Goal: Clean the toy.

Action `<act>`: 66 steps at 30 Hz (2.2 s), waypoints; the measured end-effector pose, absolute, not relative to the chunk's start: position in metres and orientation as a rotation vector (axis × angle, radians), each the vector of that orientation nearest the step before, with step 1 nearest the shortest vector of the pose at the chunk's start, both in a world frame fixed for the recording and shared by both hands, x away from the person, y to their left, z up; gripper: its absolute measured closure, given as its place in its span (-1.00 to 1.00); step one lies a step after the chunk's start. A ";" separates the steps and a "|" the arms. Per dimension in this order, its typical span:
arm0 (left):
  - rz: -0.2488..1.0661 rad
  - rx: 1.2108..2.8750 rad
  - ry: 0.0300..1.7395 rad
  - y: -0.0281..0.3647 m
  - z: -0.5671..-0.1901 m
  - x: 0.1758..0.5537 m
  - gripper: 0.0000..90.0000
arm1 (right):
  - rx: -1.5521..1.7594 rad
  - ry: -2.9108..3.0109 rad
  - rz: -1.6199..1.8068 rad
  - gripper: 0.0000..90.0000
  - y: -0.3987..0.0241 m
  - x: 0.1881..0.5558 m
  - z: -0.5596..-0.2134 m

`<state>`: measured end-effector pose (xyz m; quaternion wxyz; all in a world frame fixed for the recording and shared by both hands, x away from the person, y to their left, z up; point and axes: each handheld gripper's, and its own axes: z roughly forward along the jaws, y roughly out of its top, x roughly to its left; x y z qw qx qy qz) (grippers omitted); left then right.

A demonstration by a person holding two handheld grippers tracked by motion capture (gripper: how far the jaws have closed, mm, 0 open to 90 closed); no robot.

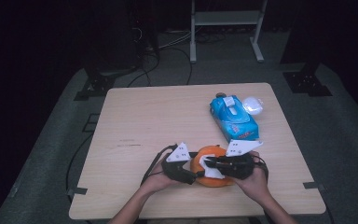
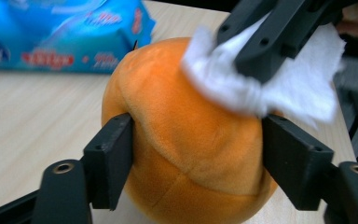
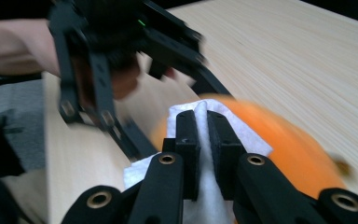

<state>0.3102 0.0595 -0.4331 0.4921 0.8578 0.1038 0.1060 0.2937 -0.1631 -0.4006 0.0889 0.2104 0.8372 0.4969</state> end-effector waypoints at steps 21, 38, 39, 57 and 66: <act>0.289 2.109 0.195 0.052 -0.433 0.301 -0.37 | 0.594 2.504 1.477 0.85 -0.168 0.286 -0.394; 0.133 2.038 0.337 0.052 -0.433 0.306 -0.42 | 0.648 2.492 1.501 0.85 -0.178 0.287 -0.397; 0.156 2.046 0.314 0.051 -0.432 0.304 -0.39 | 0.624 2.494 1.490 0.85 -0.172 0.286 -0.396; 0.073 2.061 0.360 0.050 -0.434 0.307 -0.70 | 0.671 2.470 1.433 0.85 -0.191 0.284 -0.397; 0.135 2.073 0.335 0.053 -0.438 0.305 -0.46 | 0.605 2.468 1.373 0.85 -0.167 0.285 -0.393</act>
